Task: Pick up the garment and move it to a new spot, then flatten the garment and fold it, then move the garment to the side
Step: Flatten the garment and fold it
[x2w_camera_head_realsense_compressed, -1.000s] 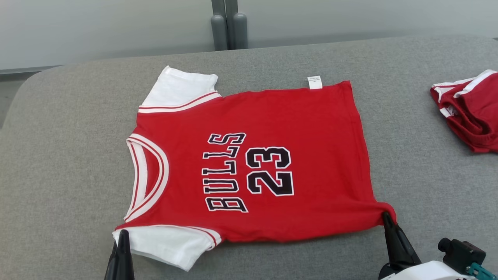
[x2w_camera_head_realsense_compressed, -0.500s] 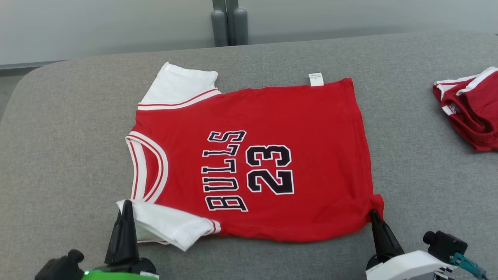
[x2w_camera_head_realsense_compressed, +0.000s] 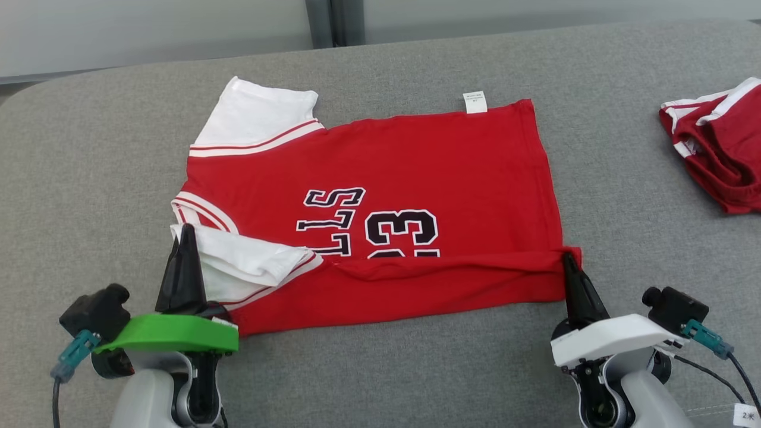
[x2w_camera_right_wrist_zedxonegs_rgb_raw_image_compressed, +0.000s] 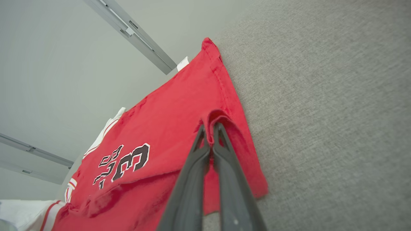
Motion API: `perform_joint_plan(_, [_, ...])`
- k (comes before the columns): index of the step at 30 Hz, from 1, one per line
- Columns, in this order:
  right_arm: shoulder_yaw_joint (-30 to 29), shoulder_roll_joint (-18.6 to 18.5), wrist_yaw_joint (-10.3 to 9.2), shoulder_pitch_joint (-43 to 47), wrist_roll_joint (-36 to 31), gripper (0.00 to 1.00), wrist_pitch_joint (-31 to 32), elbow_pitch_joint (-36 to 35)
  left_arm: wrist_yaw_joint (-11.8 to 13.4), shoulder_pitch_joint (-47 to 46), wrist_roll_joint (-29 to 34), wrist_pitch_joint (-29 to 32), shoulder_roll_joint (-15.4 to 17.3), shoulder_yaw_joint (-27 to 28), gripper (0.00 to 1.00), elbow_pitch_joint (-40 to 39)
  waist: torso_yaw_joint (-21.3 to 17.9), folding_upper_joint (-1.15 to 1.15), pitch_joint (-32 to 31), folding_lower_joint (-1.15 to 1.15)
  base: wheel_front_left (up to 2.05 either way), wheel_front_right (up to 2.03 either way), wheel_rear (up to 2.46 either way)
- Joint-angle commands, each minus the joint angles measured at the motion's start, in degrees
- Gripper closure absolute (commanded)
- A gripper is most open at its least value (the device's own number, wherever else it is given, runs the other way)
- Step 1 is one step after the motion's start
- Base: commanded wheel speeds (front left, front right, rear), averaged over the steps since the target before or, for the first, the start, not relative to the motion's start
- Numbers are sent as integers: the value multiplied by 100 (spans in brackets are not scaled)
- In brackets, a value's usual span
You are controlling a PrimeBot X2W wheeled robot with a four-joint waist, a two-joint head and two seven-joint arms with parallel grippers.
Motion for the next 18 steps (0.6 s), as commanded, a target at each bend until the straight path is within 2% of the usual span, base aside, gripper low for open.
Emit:
perform_joint_plan(1, [-19,0,2,-161,-33,100,-20,107,-21,-210,68,3,13,29,100,109,-47,0,114,0,0,0,0])
perform_joint_plan(12, [65,49,2,-743,-82,100,-20,636,-18,-813,235,2,-15,95,100,838,-133,0,345,0,0,0,0])
perform_joint_plan(13, [78,48,2,-782,-82,100,-20,661,-18,-857,241,2,-15,99,93,888,-139,0,351,0,0,0,0])
perform_joint_plan(14, [87,46,2,-830,-72,90,-20,676,-18,-899,258,2,-16,104,65,930,-145,0,358,0,0,0,0])
perform_joint_plan(15, [100,46,2,-850,-51,69,-20,689,-18,-922,265,2,-17,98,37,951,-148,0,361,0,0,0,0])
perform_joint_plan(16, [102,49,2,-871,-45,14,-20,688,-18,-950,261,2,-20,56,0,955,-152,0,362,0,0,0,0])
perform_joint_plan(17, [85,47,2,-885,-54,0,-20,675,-19,-970,220,2,-23,13,0,927,-154,0,363,0,0,0,0])
perform_joint_plan(18, [66,47,2,-896,-44,0,-20,663,-19,-980,159,3,-26,-48,0,901,-152,0,362,0,0,0,0])
